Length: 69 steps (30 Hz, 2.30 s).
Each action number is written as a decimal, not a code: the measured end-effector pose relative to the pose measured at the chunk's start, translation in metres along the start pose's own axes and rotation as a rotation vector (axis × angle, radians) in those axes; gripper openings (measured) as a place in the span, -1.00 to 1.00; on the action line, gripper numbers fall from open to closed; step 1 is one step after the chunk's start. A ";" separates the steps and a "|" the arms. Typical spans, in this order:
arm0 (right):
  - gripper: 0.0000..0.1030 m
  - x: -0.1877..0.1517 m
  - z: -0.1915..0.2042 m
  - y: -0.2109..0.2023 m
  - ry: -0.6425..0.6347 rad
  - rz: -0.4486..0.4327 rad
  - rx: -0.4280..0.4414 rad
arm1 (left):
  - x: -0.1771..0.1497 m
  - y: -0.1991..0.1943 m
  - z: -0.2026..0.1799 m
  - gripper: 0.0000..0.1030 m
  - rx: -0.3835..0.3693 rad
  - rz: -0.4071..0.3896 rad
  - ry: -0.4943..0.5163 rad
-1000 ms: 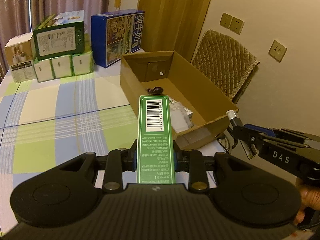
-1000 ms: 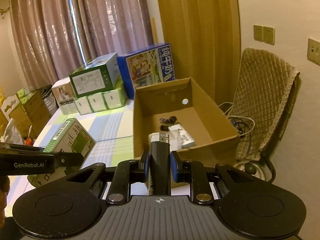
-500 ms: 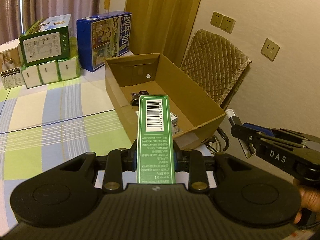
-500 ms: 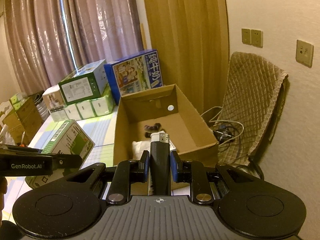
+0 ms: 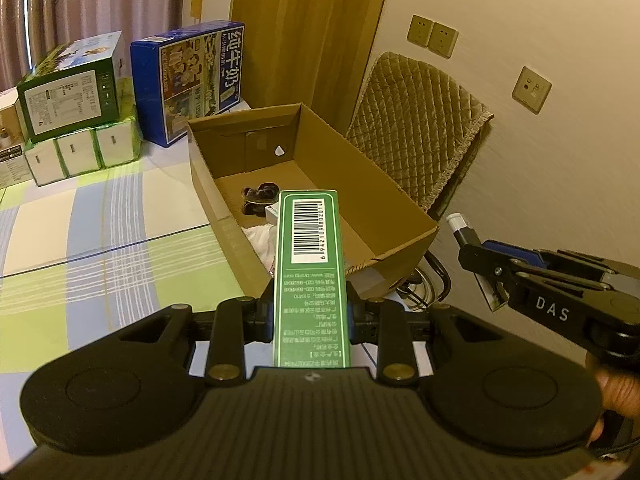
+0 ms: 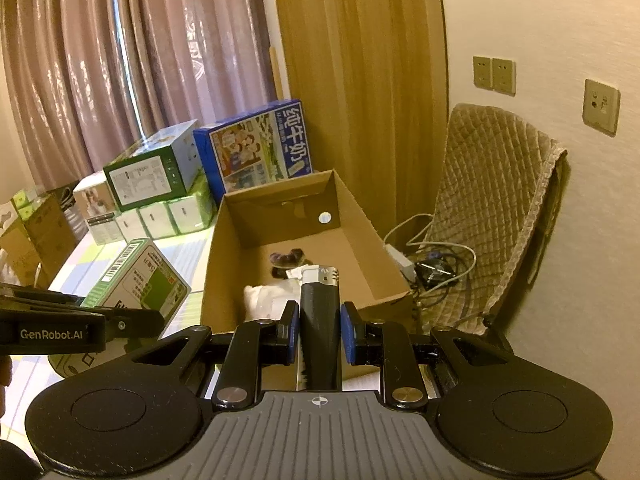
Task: Organize objects
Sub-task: 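Carry the green medicine box and black lighter over the cardboard box, then open both tools to drop the medicine box and lighter into the box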
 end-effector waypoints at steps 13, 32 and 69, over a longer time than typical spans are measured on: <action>-0.63 0.021 -0.011 0.032 -0.032 0.028 0.032 | 0.029 0.033 -0.005 -0.51 0.011 0.004 0.014; -0.63 0.058 -0.017 0.088 -0.047 0.062 0.075 | 0.063 0.077 -0.006 -0.51 0.037 0.012 0.012; -0.63 0.060 -0.035 0.135 -0.003 0.117 0.072 | 0.083 0.114 0.032 -0.35 0.094 -0.012 0.001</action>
Point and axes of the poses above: each gripper's, at about its wrist camera, not at the fingertips, and y roughly the way its jaws point, z to its left, x to its top, the point moved 2 cm from there along y, roughly the way its jaws point, and after that the axes turned 5 degrees about -z, right-handed, at the moved point
